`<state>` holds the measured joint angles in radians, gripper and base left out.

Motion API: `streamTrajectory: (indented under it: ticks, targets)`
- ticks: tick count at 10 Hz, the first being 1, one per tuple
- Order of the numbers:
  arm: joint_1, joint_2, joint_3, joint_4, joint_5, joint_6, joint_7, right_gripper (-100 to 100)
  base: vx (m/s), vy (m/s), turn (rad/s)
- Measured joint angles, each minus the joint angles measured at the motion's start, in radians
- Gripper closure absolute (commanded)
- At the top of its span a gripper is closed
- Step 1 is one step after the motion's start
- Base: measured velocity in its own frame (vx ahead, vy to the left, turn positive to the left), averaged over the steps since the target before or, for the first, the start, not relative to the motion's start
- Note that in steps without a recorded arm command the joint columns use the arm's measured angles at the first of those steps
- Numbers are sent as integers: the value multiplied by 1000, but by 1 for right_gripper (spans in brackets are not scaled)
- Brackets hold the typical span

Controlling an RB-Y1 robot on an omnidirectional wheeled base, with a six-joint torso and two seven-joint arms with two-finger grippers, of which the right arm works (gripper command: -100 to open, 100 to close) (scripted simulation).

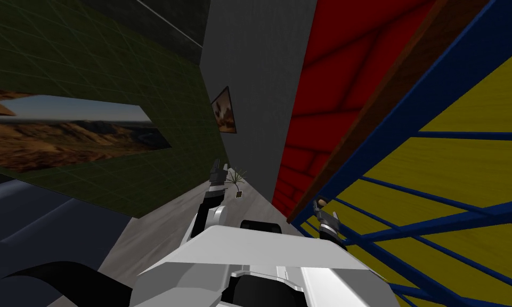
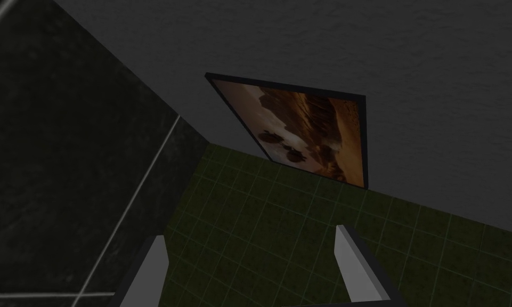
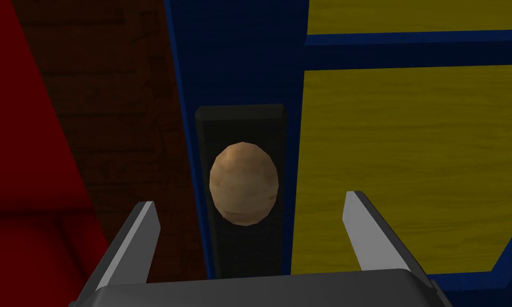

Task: Pull the door open

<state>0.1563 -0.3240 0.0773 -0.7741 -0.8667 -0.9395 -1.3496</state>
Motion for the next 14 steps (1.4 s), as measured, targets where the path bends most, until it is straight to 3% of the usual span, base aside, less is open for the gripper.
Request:
streamTrajectory:
  ticks: [1,2,4,5,10,14]
  targets:
    - [19,-15,1,-14,-3,3,-12,-100,73,-6,6]
    - [12,-22,5,6,-2,-2,-28,-100,94,-14,6]
    - [32,-41,16,18,-2,-10,-61,-100,67,8,2]
    - [36,-41,17,19,-2,-11,-65,100,-15,8,12]
    - [32,-40,17,18,-1,-10,-61,100,-5,-2,1]
    - [38,-56,48,-1,18,-20,-81,100,-206,25,64]
